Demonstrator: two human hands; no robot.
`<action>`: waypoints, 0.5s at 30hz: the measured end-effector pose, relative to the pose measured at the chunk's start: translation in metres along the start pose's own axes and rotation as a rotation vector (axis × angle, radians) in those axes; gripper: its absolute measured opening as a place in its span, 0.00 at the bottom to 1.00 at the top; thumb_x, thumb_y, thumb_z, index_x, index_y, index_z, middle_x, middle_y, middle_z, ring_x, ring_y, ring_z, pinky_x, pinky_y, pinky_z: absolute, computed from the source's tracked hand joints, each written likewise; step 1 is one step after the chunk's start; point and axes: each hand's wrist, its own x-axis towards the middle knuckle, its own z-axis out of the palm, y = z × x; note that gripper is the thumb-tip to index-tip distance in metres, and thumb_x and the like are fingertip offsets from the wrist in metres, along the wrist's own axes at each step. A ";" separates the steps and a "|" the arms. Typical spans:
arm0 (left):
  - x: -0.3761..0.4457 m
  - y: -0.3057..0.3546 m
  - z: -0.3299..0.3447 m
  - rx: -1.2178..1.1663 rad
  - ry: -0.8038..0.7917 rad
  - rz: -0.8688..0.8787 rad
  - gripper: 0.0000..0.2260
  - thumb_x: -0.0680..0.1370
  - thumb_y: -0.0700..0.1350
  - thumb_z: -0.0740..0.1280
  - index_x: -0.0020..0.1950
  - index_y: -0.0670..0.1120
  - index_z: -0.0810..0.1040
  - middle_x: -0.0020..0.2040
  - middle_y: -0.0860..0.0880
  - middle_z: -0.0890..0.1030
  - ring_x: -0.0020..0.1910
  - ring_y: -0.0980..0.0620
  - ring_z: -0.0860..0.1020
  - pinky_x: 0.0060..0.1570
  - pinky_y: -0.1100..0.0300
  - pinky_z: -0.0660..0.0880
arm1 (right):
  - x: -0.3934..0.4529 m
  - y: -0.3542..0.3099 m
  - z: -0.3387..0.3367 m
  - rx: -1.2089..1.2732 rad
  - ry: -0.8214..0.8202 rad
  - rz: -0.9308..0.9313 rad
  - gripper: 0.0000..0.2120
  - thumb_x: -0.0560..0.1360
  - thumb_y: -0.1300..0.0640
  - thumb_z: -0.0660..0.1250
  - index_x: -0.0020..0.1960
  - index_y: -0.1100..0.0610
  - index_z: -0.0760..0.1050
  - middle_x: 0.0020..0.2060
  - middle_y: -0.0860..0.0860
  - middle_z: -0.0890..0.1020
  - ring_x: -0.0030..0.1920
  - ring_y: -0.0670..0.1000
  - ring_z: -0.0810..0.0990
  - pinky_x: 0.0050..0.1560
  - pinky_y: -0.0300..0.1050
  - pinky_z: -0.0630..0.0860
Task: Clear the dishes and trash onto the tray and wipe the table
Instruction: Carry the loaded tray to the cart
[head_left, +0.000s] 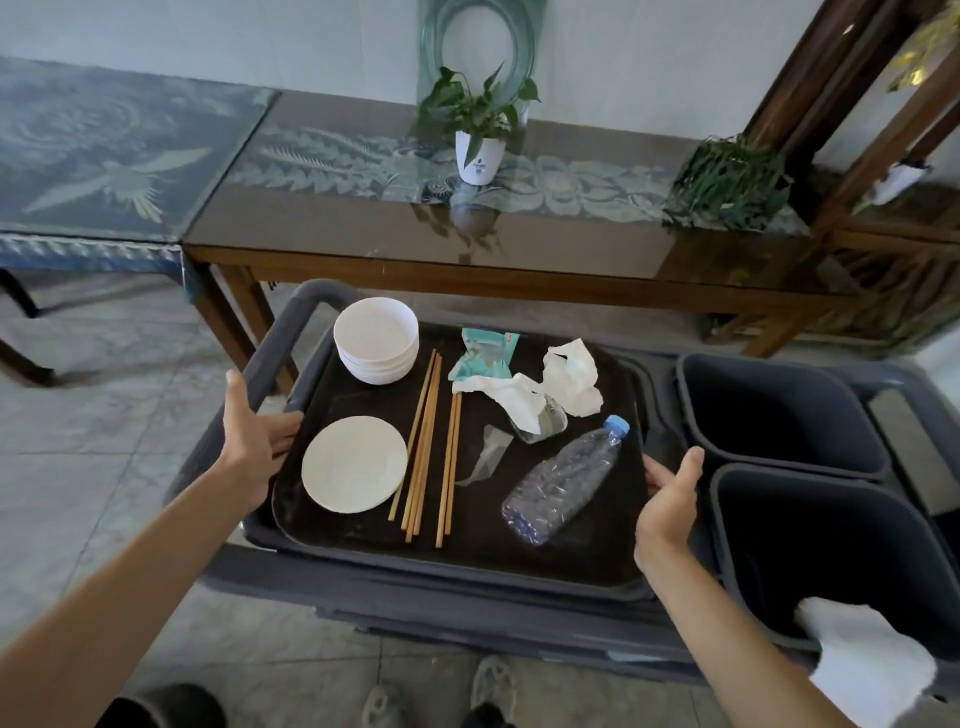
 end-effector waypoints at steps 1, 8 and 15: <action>0.002 -0.002 -0.001 -0.007 -0.018 -0.005 0.50 0.75 0.77 0.43 0.68 0.36 0.77 0.71 0.39 0.75 0.72 0.39 0.71 0.76 0.48 0.60 | 0.001 0.002 0.000 0.000 0.004 -0.006 0.40 0.77 0.24 0.46 0.60 0.51 0.83 0.54 0.51 0.85 0.56 0.51 0.82 0.68 0.56 0.74; 0.007 -0.011 -0.008 -0.099 -0.042 0.040 0.50 0.75 0.76 0.44 0.71 0.34 0.74 0.73 0.39 0.74 0.74 0.42 0.68 0.74 0.52 0.59 | 0.007 0.016 0.003 -0.045 0.022 -0.017 0.42 0.75 0.23 0.47 0.64 0.52 0.83 0.61 0.52 0.83 0.62 0.54 0.80 0.72 0.58 0.72; 0.009 -0.012 -0.015 -0.089 -0.115 0.077 0.49 0.76 0.75 0.45 0.75 0.34 0.68 0.75 0.39 0.71 0.76 0.45 0.68 0.80 0.51 0.55 | 0.012 0.019 0.007 -0.199 0.058 -0.058 0.48 0.71 0.20 0.40 0.65 0.50 0.83 0.67 0.52 0.81 0.69 0.56 0.77 0.75 0.61 0.67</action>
